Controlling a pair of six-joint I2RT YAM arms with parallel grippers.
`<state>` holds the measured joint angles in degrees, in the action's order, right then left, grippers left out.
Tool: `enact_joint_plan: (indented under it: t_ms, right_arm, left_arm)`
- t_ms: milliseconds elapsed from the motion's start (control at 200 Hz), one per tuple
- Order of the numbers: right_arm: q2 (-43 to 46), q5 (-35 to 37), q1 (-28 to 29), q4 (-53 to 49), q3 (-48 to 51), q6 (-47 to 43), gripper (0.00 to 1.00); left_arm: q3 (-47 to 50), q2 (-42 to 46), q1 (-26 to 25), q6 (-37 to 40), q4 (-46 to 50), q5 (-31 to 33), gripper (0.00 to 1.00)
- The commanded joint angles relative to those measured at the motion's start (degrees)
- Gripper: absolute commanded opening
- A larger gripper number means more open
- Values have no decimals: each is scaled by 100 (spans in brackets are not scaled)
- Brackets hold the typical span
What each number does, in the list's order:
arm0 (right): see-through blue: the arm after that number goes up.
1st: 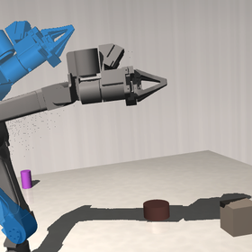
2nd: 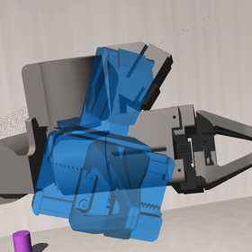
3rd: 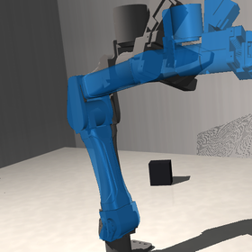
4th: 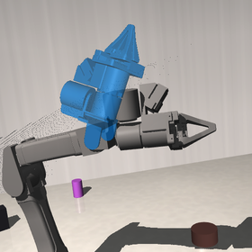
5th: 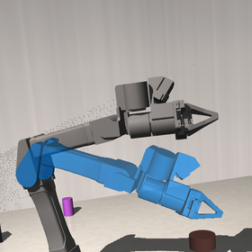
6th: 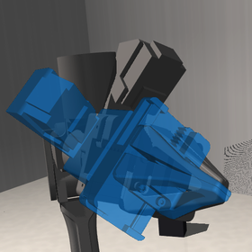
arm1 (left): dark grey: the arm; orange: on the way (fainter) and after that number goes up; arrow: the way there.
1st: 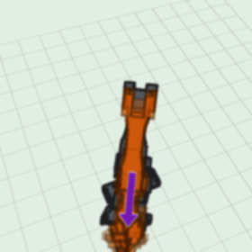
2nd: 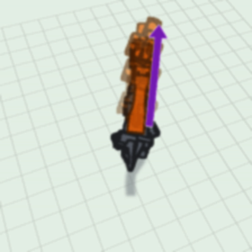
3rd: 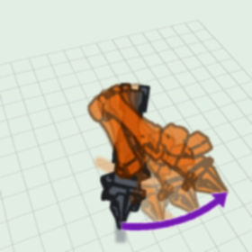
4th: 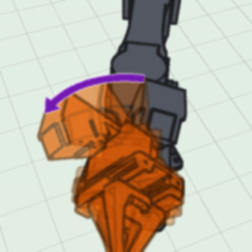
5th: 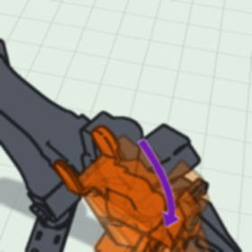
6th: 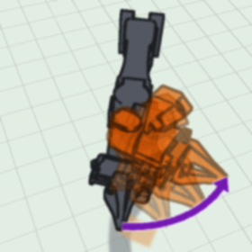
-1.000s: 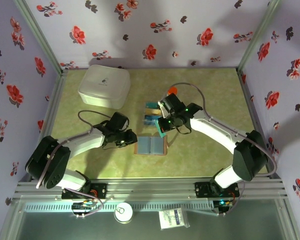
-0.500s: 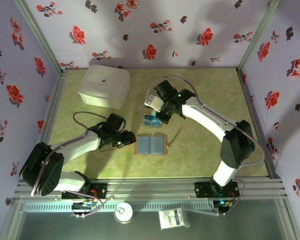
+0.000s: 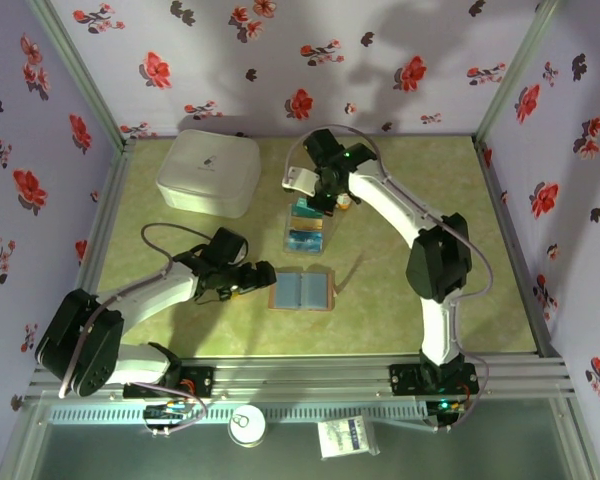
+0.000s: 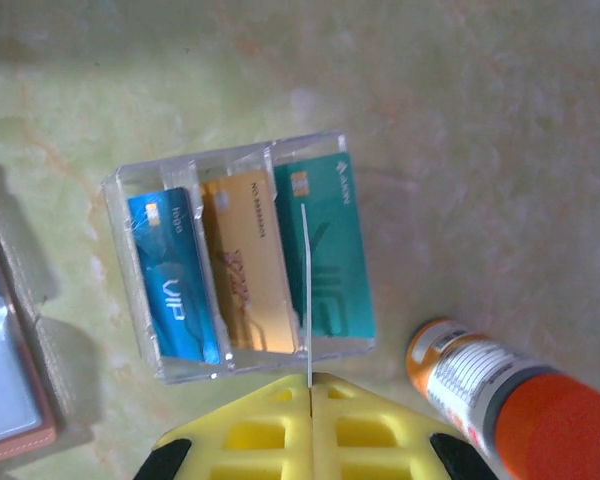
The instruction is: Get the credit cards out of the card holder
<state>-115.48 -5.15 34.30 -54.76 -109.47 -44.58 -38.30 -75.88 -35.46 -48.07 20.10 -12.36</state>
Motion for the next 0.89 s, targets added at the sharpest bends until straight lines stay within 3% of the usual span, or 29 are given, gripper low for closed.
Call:
enact_joint_plan:
  t_ms: [0, 565, 720, 890]
  right_arm:
    - [-316, -256, -72, -443, -442, -317, 0]
    - [-1364, -461, -205, -772, -1444, -495, 0]
    - [-1553, -443, -215, -826, -1593, -505, 3]
    - [-1530, -450, -249, -678, -1627, -342, 15]
  left_arm:
    - [-131, 78, 67, 111, 378, 190, 100]
    - [-248, 169, 97, 224, 766, 454, 100]
    - [-223, 244, 127, 230, 820, 480, 100]
    - [-204, 274, 145, 226, 825, 498, 100]
